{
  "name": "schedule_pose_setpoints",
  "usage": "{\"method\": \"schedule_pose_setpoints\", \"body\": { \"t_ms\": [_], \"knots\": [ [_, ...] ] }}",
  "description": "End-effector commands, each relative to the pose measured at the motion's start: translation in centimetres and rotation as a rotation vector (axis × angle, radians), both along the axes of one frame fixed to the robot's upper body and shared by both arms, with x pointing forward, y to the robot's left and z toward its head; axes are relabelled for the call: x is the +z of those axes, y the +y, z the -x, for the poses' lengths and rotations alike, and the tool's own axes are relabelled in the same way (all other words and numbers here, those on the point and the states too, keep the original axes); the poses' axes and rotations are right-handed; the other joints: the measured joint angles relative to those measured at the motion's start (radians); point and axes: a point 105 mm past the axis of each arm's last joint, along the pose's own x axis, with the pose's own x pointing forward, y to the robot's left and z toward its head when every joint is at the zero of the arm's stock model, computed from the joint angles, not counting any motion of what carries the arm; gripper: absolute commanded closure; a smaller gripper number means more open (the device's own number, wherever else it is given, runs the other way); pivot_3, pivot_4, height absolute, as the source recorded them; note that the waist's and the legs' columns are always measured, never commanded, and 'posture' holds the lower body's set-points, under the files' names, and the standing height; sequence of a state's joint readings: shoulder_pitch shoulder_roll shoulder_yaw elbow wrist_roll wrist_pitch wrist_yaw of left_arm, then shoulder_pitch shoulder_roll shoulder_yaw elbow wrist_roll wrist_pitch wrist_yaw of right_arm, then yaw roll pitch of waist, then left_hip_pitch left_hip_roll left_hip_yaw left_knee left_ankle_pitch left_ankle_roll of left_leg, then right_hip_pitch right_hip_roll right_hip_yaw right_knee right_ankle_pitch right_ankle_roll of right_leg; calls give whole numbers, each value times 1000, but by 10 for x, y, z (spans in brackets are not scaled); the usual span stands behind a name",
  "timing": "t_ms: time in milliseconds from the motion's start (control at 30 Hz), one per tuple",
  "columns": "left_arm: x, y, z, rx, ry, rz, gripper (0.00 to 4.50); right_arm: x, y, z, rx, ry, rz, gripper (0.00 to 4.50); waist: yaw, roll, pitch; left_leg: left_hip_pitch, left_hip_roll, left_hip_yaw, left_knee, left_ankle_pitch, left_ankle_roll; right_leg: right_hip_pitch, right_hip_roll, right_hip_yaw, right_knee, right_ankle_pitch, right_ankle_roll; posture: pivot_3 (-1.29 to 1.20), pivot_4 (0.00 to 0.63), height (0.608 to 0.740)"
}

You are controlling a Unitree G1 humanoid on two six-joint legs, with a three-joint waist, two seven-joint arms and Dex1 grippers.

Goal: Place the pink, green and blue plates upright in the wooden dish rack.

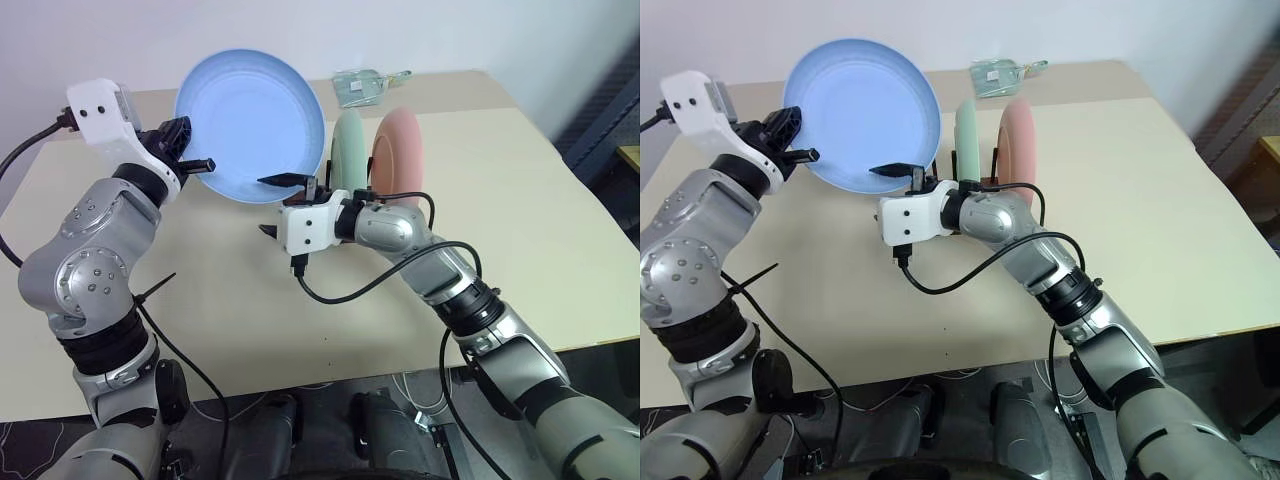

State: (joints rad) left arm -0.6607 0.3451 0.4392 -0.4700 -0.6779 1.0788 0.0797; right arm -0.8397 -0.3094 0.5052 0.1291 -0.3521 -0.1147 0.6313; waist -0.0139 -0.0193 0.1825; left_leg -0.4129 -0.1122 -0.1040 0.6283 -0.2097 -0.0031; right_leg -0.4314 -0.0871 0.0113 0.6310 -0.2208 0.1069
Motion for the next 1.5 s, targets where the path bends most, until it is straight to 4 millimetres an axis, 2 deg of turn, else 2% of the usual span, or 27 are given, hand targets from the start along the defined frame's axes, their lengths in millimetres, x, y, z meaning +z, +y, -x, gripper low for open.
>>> {"method": "schedule_pose_setpoints", "body": {
  "t_ms": [33,67,100,133,167,200,300,367,400,467,533,600,667,733,833,900,1000,1067,1167,1300,1500],
  "knots": [
    [10,-3,9,-16,-52,-11,4500,18,7,1,14,-71,-31,3360,0,0,0,0,0,0,0,0,0,0,0,0,0,0,0,0,150,729],
    [9,-3,10,-19,-50,-10,4500,19,7,1,14,-76,-32,3886,0,0,0,0,0,0,0,0,0,0,0,0,0,0,0,0,150,729],
    [10,-3,11,-31,-57,1,4168,20,8,1,15,-81,-35,4362,0,0,0,0,0,0,0,0,0,0,0,0,0,0,0,0,150,729],
    [10,-3,11,-45,-66,22,3788,20,9,1,18,-85,-36,4500,0,0,0,0,0,0,0,0,0,0,0,0,0,0,0,0,150,729],
    [12,-3,12,-50,-75,34,3504,21,9,2,21,-91,-37,4500,0,0,0,0,0,0,0,0,0,0,0,0,0,0,0,0,150,729],
    [13,-2,13,-49,-85,42,3036,21,10,3,25,-97,-36,4500,0,0,0,0,0,0,0,0,0,0,0,0,0,0,0,0,150,729],
    [30,11,16,9,-181,90,1434,21,12,7,36,-118,-37,4500,1,0,0,0,0,0,0,0,0,0,0,0,0,0,0,0,150,729],
    [40,26,19,72,-241,151,461,21,12,8,37,-125,-38,4500,0,0,0,0,0,0,0,0,0,0,0,0,0,0,0,0,150,729],
    [45,41,20,130,-276,177,62,22,12,8,39,-134,-41,4500,0,0,0,0,0,0,0,0,0,0,0,0,0,0,0,0,150,729],
    [48,76,25,281,-315,165,62,25,13,9,43,-156,-59,4500,-3,0,0,0,0,0,0,0,-1,-1,1,0,0,0,-1,0,150,729],
    [42,103,32,401,-319,50,62,32,12,10,52,-173,-98,4500,-7,0,0,0,1,0,-1,0,-1,-1,1,1,0,0,-1,0,150,729],
    [27,124,37,472,-292,-10,62,44,9,12,66,-174,-177,4500,-5,0,0,1,1,1,-2,0,-1,-1,1,2,0,0,-1,0,150,729],
    [1,132,39,487,-223,-130,62,63,3,17,92,-134,-312,4500,-3,0,0,2,1,2,-3,0,-1,-1,2,3,0,0,-1,0,150,729],
    [-28,122,37,416,-142,-276,62,83,-3,26,141,-35,-481,4500,2,-1,0,2,1,1,-3,0,-1,-1,1,3,0,0,-1,0,150,729],
    [-70,83,37,223,-53,-446,62,104,-12,43,258,201,-695,4500,7,0,0,2,1,0,-3,-4,5,1,1,3,-1,0,-1,0,150,729],
    [-101,49,40,92,-14,-443,62,114,-19,55,348,453,-868,4500,8,0,0,2,1,-1,-2,-5,4,1,1,3,-2,0,-2,0,150,729],
    [-127,8,45,-55,-1,-404,62,111,-22,61,389,751,-1022,4500,4,0,-1,3,1,-2,-3,-6,4,3,0,4,-2,-2,-5,0,150,729],
    [-136,-10,48,-117,1,-395,62,105,-22,60,369,865,-1078,4500,2,0,-1,3,2,-2,-4,-6,4,2,0,4,-1,-2,-7,0,150,729],
    [-139,-24,49,-157,-8,-373,62,96,-21,56,336,987,-1135,4500,-1,1,0,3,3,-2,-8,-5,3,-2,1,4,0,-3,-9,0,150,729],
    [-141,-32,49,-183,-12,-373,62,89,-22,49,292,1063,-1164,4500,0,2,0,3,4,-2,-12,-2,3,-4,1,4,0,-3,-9,0,150,729],
    [-141,-33,49,-187,-15,-370,62,79,-26,30,187,1126,-1227,4500,0,2,0,3,4,-2,-12,-2,3,-4,1,3,0,-3,-9,0,150,729]
  ]
}}
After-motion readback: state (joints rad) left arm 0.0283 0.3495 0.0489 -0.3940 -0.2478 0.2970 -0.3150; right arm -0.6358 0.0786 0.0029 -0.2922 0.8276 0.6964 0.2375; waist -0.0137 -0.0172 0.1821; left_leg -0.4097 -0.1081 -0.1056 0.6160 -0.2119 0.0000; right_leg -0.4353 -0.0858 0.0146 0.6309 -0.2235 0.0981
